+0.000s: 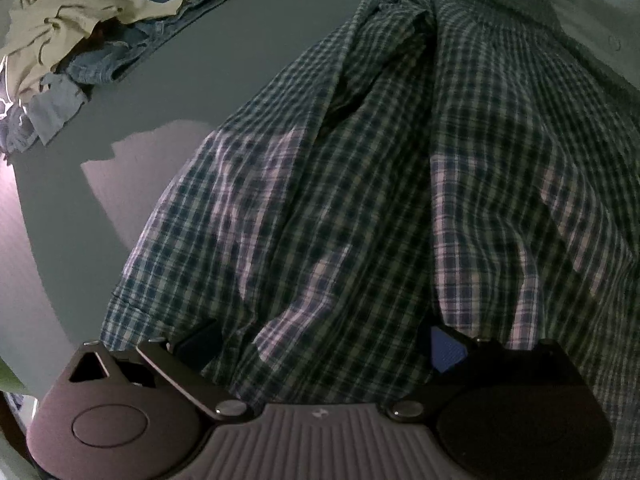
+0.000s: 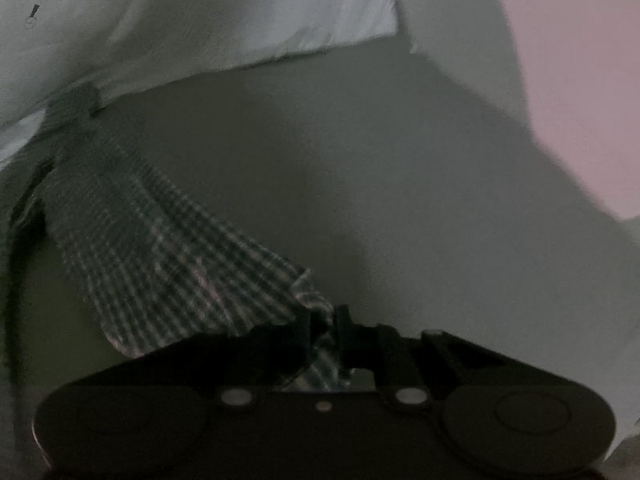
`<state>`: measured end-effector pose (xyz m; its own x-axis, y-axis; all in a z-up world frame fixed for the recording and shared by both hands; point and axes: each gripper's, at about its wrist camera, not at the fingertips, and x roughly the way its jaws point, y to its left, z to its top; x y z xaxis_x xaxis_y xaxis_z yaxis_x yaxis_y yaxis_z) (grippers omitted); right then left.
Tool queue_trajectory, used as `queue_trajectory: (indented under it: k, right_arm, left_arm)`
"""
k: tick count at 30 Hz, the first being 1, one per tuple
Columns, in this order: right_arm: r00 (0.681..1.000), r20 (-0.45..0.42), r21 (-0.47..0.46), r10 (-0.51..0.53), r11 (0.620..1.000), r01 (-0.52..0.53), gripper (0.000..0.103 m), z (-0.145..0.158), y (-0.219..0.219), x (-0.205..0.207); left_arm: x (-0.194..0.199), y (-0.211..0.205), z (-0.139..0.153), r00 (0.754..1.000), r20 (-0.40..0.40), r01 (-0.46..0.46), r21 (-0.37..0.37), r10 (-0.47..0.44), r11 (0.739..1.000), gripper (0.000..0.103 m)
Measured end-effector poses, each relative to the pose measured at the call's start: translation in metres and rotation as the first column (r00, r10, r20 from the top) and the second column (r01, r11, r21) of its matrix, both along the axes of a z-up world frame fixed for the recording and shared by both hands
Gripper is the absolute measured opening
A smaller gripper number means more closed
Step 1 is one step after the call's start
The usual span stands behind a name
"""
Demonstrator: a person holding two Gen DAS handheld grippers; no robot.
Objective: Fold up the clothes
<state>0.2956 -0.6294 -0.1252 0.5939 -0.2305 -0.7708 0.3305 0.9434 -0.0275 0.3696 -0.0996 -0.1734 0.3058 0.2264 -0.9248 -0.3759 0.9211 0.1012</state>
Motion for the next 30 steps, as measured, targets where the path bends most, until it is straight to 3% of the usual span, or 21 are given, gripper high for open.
queue_trajectory:
  k: [4,7,10,13,15,18,22,24,27,30]
  right_arm:
    - [0.998,0.008,-0.097,-0.063,0.993,0.064,0.012,0.008,-0.032,0.019]
    - [0.995,-0.034,-0.190,-0.093,0.978,0.085,0.018,0.007,-0.023,0.029]
    - [0.994,-0.047,-0.292,-0.097,0.953,0.080,0.039,0.012,0.010,0.027]
    - [0.998,-0.040,-0.254,-0.058,0.966,0.045,0.051,0.018,0.051,0.007]
    - [0.998,-0.058,-0.187,-0.025,0.982,0.014,0.051,0.017,0.086,-0.010]
    - [0.993,-0.107,-0.139,0.039,0.989,-0.054,0.051,0.014,0.144,-0.029]
    - [0.972,-0.153,-0.146,0.177,0.969,-0.200,0.051,0.017,0.217,-0.042]
    - [0.963,-0.148,-0.179,0.226,0.952,-0.250,0.052,0.024,0.242,-0.046]
    - [0.961,-0.135,-0.206,0.241,0.942,-0.265,0.054,0.036,0.266,-0.051]
    - [0.970,-0.129,-0.197,0.205,0.954,-0.228,0.055,0.041,0.280,-0.056]
  left_arm:
    - [-0.003,0.005,-0.001,1.000,0.018,0.009,-0.022,-0.009,1.000,0.103]
    - [-0.008,0.005,0.002,0.998,0.008,0.064,-0.024,-0.064,0.998,0.103]
    - [-0.022,0.007,0.007,0.989,0.014,0.145,0.002,-0.145,0.989,0.103]
    - [-0.045,0.016,0.013,0.977,0.033,0.206,0.076,-0.209,0.976,0.103]
    - [-0.057,0.035,0.018,0.974,0.045,0.215,0.128,-0.222,0.968,0.103]
    - [-0.077,0.059,0.025,0.970,0.078,0.221,0.129,-0.232,0.967,0.103]
    - [-0.086,0.088,0.017,0.963,0.093,0.246,0.082,-0.253,0.966,0.103]
    - [-0.087,0.102,0.014,0.960,0.116,0.256,0.018,-0.256,0.966,0.103]
    - [-0.088,0.127,0.015,0.952,0.189,0.262,-0.106,-0.240,0.959,0.103]
    - [-0.089,0.155,0.017,0.949,0.266,0.240,-0.264,-0.169,0.934,0.103]
